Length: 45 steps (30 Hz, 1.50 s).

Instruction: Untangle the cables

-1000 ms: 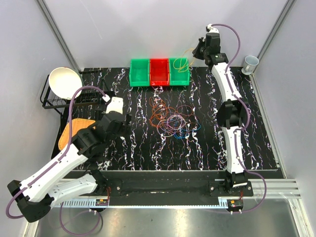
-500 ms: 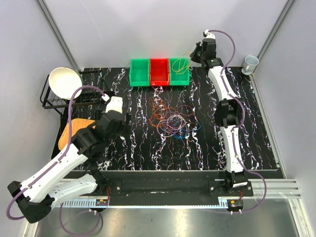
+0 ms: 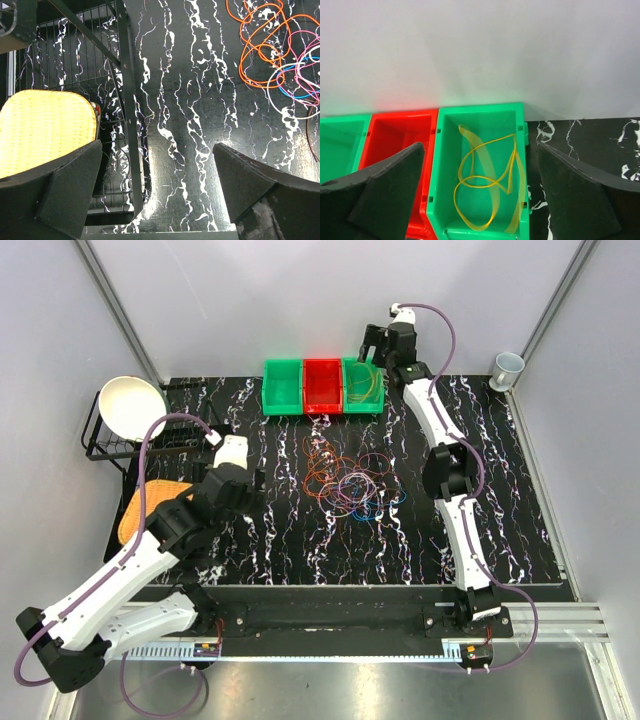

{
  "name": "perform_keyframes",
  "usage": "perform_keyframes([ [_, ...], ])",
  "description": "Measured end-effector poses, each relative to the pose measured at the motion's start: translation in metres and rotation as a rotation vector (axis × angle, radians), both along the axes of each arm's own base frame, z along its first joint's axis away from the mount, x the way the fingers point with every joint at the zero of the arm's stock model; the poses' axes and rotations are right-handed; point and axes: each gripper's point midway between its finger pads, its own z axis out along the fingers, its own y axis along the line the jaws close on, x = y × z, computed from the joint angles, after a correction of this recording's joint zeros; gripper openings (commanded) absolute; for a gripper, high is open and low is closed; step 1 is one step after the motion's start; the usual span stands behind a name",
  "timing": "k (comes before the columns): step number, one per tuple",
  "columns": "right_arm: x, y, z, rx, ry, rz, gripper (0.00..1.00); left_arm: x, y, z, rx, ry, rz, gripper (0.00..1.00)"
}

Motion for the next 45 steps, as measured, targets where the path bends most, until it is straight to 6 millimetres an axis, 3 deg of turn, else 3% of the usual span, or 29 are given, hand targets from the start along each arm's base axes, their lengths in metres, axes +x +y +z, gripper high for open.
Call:
perform_keyframes([
  [6, 0.002, -0.008, -0.005, -0.035, -0.008, -0.063, 1.0, 0.0, 0.0, -0.002, 0.002, 0.004, -0.001, 0.99],
  [11, -0.018, -0.022, -0.027, -0.066, 0.087, -0.113, 1.0, 0.0, 0.0, -0.002, 0.002, 0.004, -0.001, 0.99],
  [14, -0.044, -0.029, -0.026, -0.056, 0.156, -0.129, 1.0, 0.0, 0.0, -0.003, 0.006, 0.008, 0.0, 0.99],
  [21, -0.135, -0.048, 0.023, 0.094, 0.204, -0.193, 1.0, 0.002, -0.002, -0.009, 0.024, 0.027, 0.0, 0.99],
  [24, -0.17, -0.051, 0.033, 0.152, 0.226, -0.196, 1.0, 0.003, -0.003, -0.013, 0.034, 0.042, 0.003, 0.98],
  [27, -0.201, -0.05, 0.019, 0.178, 0.284, -0.166, 1.0, 0.003, -0.006, -0.017, 0.023, 0.059, 0.007, 0.97],
  [32, -0.26, -0.049, -0.037, 0.182, 0.461, -0.115, 1.0, 0.005, -0.026, -0.029, -0.03, 0.104, 0.003, 0.93],
  [35, -0.292, -0.052, -0.058, 0.176, 0.531, -0.098, 1.0, 0.011, -0.046, -0.043, -0.04, 0.138, -0.01, 0.91],
  [38, -0.314, -0.051, -0.058, 0.189, 0.554, -0.07, 0.98, 0.018, -0.069, -0.062, -0.044, 0.177, -0.028, 0.87],
  [45, -0.35, -0.049, -0.034, 0.249, 0.512, -0.008, 0.98, 0.041, -0.118, -0.098, -0.11, 0.221, -0.063, 0.81],
])
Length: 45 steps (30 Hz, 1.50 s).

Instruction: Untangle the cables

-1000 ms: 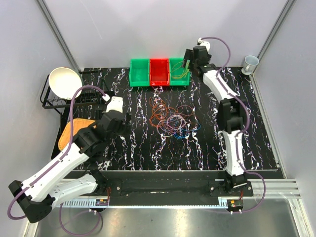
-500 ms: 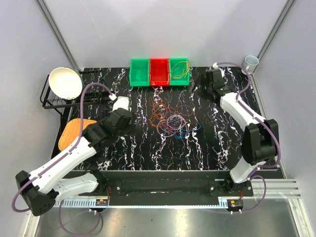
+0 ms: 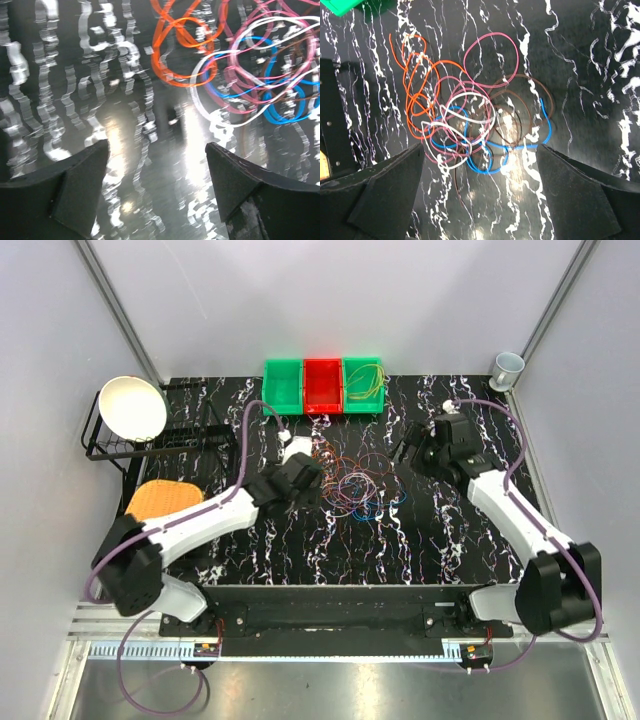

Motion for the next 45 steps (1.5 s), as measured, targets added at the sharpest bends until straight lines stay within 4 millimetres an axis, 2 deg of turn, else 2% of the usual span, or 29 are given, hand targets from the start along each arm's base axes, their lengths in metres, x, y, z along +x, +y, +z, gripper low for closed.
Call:
perform_keyframes([
  [4, -0.015, -0.004, 0.002, 0.004, -0.01, 0.001, 0.98, 0.011, -0.036, -0.013, -0.063, 0.025, -0.036, 0.81],
  [14, -0.04, -0.011, -0.015, 0.001, 0.025, -0.005, 0.98, 0.028, -0.117, -0.016, -0.238, 0.011, -0.151, 0.73],
  [19, -0.044, -0.012, -0.01, 0.008, 0.008, -0.007, 0.98, 0.033, -0.14, -0.034, -0.267, 0.025, -0.199, 0.7],
  [23, -0.048, -0.013, -0.01, 0.011, 0.003, -0.007, 0.98, 0.033, -0.147, -0.049, -0.259, 0.043, -0.223, 0.69],
  [27, -0.051, -0.013, -0.014, 0.011, 0.013, -0.008, 0.98, 0.033, -0.146, -0.054, -0.239, 0.036, -0.206, 0.65],
  [34, -0.051, -0.013, -0.018, 0.014, 0.027, -0.013, 0.98, 0.038, -0.133, -0.058, -0.198, 0.016, -0.108, 0.58],
  [45, -0.051, -0.011, -0.025, 0.018, 0.052, -0.007, 0.98, 0.039, -0.115, -0.083, -0.122, 0.048, 0.001, 0.59],
])
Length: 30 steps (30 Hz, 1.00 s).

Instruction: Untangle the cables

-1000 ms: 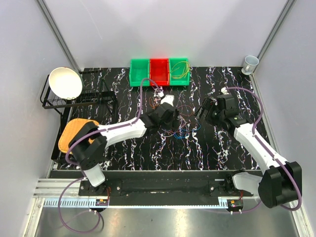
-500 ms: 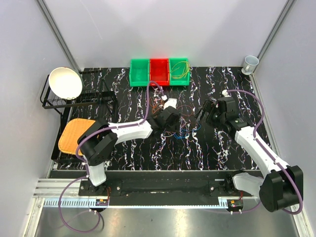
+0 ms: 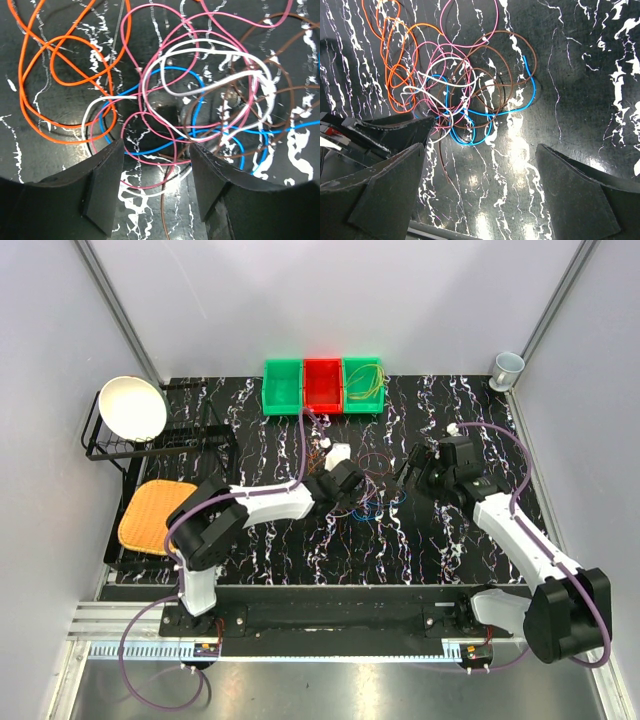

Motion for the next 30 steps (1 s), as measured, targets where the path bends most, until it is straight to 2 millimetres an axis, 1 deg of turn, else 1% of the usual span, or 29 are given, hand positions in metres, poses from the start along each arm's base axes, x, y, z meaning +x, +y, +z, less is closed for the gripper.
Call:
perform_keyframes([
  [2, 0.0, 0.001, -0.002, 0.003, 0.007, 0.004, 0.97, 0.001, 0.003, -0.002, 0.014, 0.003, 0.015, 0.61],
  [3, 0.0, 0.001, -0.002, 0.003, 0.01, 0.005, 0.97, 0.001, 0.004, -0.002, 0.018, 0.004, 0.023, 0.67],
  [6, 0.0, 0.002, -0.003, 0.005, 0.013, 0.007, 0.97, 0.001, 0.007, -0.002, 0.028, 0.002, 0.04, 0.8],
  [7, 0.0, 0.002, -0.003, 0.006, 0.013, 0.008, 0.98, 0.001, 0.008, -0.003, 0.036, 0.002, 0.042, 0.81],
  [12, 0.001, 0.003, -0.008, 0.004, 0.027, 0.009, 0.97, -0.002, 0.013, 0.001, 0.07, -0.026, 0.064, 0.8],
  [16, 0.004, 0.004, -0.011, 0.003, 0.029, 0.009, 0.97, -0.004, 0.013, 0.008, 0.061, -0.034, 0.078, 0.76],
  [23, 0.005, 0.004, -0.012, 0.004, 0.026, 0.009, 0.97, -0.007, 0.016, 0.007, 0.061, -0.012, 0.11, 0.75],
  [30, 0.002, 0.003, -0.016, 0.001, 0.037, 0.01, 0.97, -0.006, 0.015, 0.005, 0.066, -0.005, 0.117, 0.71],
])
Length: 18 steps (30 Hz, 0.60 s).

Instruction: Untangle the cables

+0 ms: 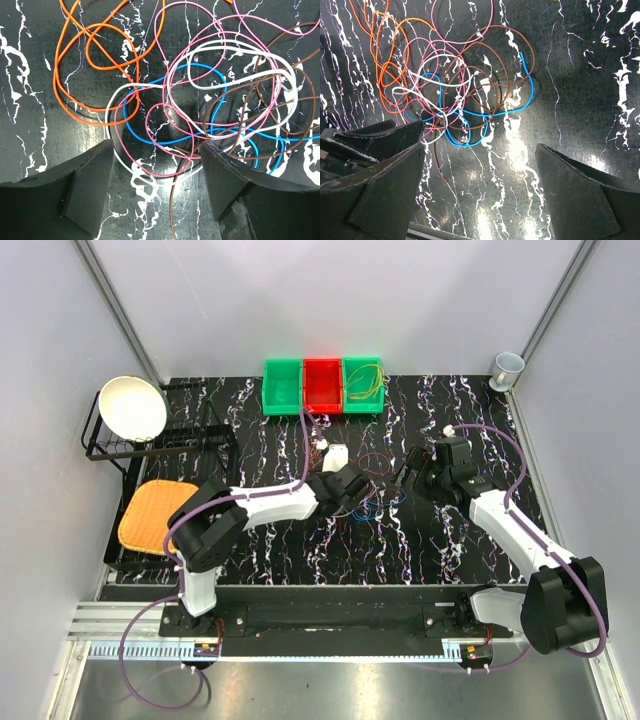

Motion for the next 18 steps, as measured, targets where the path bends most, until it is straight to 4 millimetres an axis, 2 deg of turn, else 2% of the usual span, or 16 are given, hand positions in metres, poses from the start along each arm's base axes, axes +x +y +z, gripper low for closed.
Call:
perform_keyframes([
  [12, -0.0007, -0.0001, -0.002, -0.001, 0.005, 0.0, 0.97, 0.0017, -0.0024, -0.0062, 0.0, 0.014, 0.019, 0.63],
  [18, -0.0013, -0.0003, -0.0042, -0.003, 0.011, 0.001, 0.97, 0.0007, 0.0023, -0.0086, 0.017, 0.022, 0.039, 0.79],
])
